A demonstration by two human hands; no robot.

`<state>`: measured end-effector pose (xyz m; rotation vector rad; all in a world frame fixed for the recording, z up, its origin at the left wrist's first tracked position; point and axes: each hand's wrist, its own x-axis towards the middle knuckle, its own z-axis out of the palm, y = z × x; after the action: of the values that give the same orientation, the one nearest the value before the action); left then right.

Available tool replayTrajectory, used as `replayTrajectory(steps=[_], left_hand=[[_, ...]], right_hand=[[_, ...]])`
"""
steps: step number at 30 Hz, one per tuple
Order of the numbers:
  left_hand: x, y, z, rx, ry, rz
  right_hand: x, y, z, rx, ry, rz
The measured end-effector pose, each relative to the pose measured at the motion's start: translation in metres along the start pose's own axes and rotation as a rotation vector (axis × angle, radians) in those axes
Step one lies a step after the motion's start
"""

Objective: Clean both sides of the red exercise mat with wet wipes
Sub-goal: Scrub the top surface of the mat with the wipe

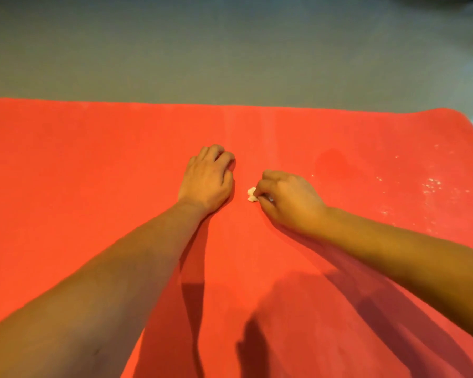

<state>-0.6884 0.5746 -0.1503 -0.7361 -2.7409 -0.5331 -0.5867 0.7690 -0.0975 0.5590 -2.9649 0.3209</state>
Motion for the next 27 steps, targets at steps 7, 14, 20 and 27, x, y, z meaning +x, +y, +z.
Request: replayTrajectory(steps=[7, 14, 20, 27], left_hand=[[0.002, -0.003, 0.003, -0.012, 0.009, 0.022], [0.000, -0.001, -0.001, 0.038, -0.012, 0.040], [-0.005, 0.007, -0.008, 0.068, -0.106, 0.017], [-0.027, 0.020, -0.023, 0.080, -0.210, -0.001]], right_hand=[[0.081, 0.033, 0.011, -0.017, 0.050, 0.246], [0.009, -0.017, 0.011, 0.019, 0.024, 0.162], [-0.044, -0.041, 0.001, 0.031, -0.038, 0.050], [0.029, -0.022, 0.001, -0.113, -0.022, 0.299]])
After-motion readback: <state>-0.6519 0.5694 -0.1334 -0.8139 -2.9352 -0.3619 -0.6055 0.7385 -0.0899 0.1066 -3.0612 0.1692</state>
